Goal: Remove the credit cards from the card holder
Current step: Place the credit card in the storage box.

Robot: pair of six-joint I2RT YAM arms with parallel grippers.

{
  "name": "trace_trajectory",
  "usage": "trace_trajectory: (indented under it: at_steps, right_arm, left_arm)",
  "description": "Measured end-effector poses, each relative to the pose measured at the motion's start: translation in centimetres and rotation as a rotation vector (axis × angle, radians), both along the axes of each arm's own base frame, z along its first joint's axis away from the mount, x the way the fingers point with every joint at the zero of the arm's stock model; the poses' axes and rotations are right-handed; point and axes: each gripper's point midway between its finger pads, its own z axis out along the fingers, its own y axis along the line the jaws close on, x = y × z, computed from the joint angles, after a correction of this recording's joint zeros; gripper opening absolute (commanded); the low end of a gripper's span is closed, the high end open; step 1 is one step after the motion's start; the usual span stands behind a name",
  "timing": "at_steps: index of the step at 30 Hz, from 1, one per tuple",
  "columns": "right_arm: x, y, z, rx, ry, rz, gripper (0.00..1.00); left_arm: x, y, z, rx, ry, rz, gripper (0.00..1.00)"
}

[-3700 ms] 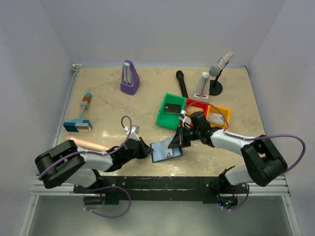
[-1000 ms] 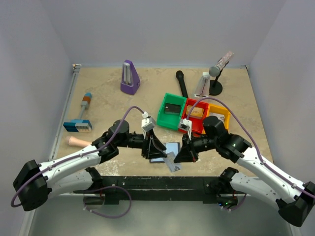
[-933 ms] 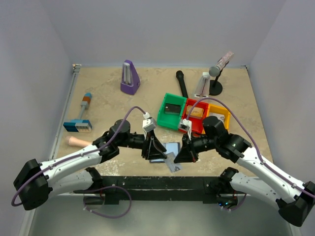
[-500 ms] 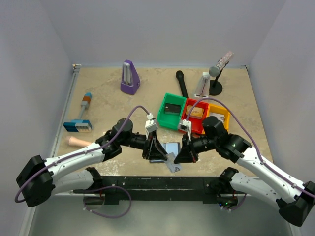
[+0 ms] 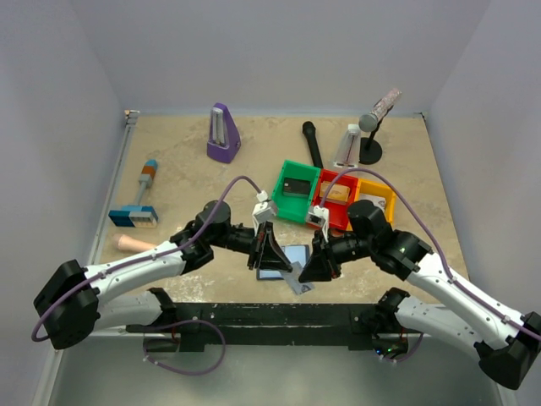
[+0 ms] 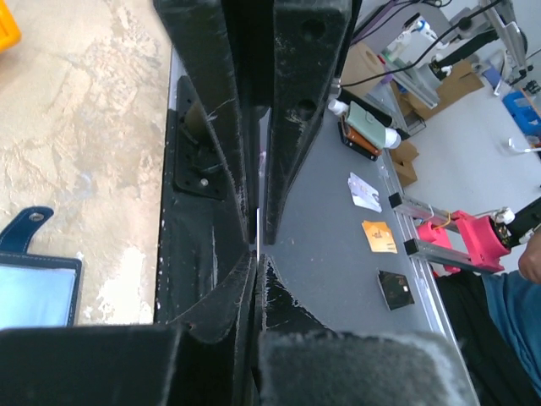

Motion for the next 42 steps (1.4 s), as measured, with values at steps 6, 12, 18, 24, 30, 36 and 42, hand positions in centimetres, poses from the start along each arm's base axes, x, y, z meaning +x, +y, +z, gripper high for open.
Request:
trace_trajectory:
  at_steps: [6, 12, 18, 24, 30, 36, 42]
  right_arm:
    - [0.3, -0.3, 0.2, -0.024, -0.007, -0.028, 0.59]
    - [2.5, -1.2, 2.4, 0.0, -0.102, -0.174, 0.65]
    - [5.0, -2.3, 6.0, 0.15, -0.183, -0.401, 0.69]
    - [7.5, -1.7, 5.6, 0.215, -0.081, -0.56, 0.69]
    - [9.4, -1.0, 4.8, 0.28, 0.056, -0.618, 0.66]
    - [9.8, 0.1, 5.6, 0.322, 0.103, -0.588, 0.56]
    - [10.2, 0.4, 5.5, 0.321, 0.12, -0.588, 0.47]
  left_arm:
    - [0.5, 0.0, 1.5, -0.059, -0.024, 0.038, 0.0]
    - [5.0, 2.4, 2.6, -0.145, 0.005, 0.402, 0.0]
    - [10.0, 5.5, 1.5, -0.256, 0.186, 0.796, 0.0]
    - [12.7, 6.9, 3.2, -0.434, 0.295, 0.952, 0.0]
    - [12.9, 6.9, 5.0, -0.539, 0.333, 0.953, 0.0]
    - [12.6, 6.0, 5.0, -0.561, 0.364, 0.916, 0.0]
    - [12.2, 5.6, 5.3, -0.577, 0.379, 0.889, 0.0]
